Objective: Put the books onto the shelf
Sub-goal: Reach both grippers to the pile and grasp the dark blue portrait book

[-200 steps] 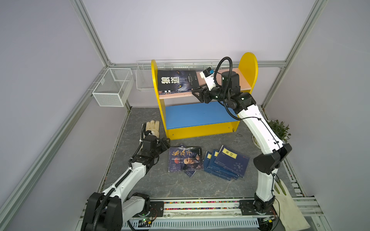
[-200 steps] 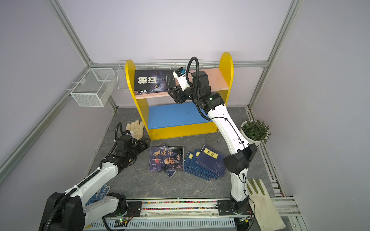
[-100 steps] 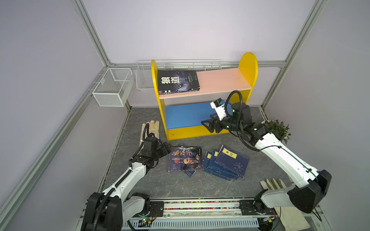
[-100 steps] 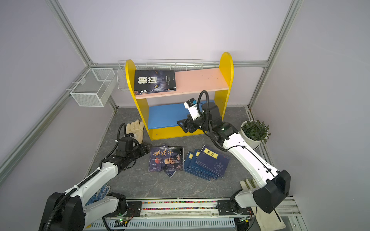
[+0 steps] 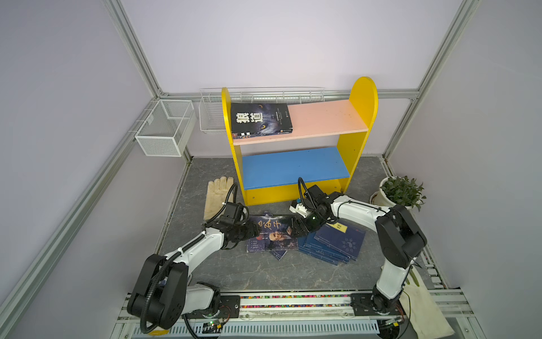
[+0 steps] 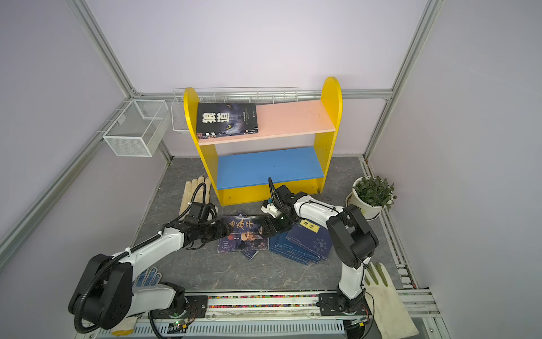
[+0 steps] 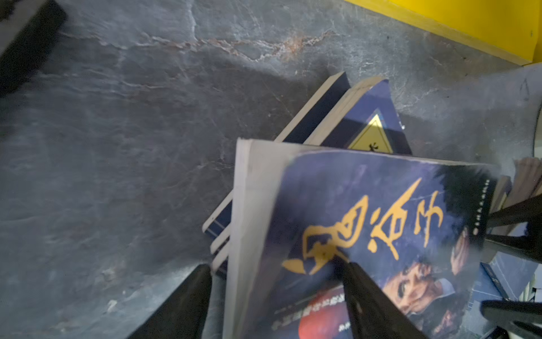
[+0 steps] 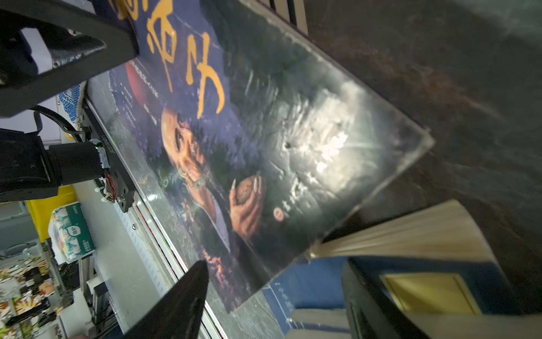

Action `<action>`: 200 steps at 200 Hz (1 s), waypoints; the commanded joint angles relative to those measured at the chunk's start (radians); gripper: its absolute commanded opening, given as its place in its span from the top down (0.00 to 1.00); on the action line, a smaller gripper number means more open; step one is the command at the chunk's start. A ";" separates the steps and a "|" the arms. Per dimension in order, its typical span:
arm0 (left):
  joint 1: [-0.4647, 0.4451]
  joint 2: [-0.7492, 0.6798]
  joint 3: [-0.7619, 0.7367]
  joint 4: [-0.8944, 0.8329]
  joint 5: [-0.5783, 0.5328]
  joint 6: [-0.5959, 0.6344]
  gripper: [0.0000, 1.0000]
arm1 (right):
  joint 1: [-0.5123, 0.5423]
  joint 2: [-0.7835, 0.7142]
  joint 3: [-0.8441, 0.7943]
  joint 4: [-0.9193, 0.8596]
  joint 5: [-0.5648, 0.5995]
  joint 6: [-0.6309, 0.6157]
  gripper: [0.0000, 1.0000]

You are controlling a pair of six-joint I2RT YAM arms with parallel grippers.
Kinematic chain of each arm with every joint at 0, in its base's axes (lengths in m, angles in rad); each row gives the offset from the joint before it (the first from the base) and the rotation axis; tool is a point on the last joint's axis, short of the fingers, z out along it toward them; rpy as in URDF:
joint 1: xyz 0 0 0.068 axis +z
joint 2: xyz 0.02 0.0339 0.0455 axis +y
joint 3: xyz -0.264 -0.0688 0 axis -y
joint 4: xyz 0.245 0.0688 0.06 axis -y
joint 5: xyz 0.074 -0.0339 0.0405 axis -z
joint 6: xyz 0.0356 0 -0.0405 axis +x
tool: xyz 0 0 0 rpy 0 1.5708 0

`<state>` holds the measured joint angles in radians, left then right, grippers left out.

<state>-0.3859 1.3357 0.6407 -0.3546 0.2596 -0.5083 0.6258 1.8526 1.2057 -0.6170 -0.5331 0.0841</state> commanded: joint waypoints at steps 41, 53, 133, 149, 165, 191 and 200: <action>-0.028 0.104 0.076 -0.056 0.068 0.066 0.55 | -0.046 0.043 0.064 0.094 -0.173 -0.008 0.36; -0.028 0.109 0.077 -0.055 0.080 0.068 0.61 | -0.061 0.024 0.056 0.140 -0.231 0.021 0.42; -0.029 0.102 0.120 -0.017 0.133 0.061 0.81 | -0.071 -0.100 0.099 0.198 -0.232 0.064 0.73; -0.026 0.086 0.139 -0.007 0.145 0.057 0.81 | -0.079 -0.122 0.087 0.233 -0.242 0.092 0.84; -0.006 0.054 0.152 0.006 0.162 0.036 0.76 | -0.102 -0.157 0.060 0.294 -0.269 0.137 0.89; 0.100 -0.018 0.102 0.134 0.294 -0.069 0.56 | -0.164 -0.225 0.002 0.437 -0.353 0.247 0.93; 0.134 -0.045 0.070 0.210 0.347 -0.113 0.45 | -0.185 -0.250 -0.017 0.494 -0.387 0.288 0.93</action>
<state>-0.3222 1.3670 0.7456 -0.3229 0.4423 -0.5125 0.4858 1.6962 1.2228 -0.3408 -0.7631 0.2550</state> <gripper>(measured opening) 0.447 0.161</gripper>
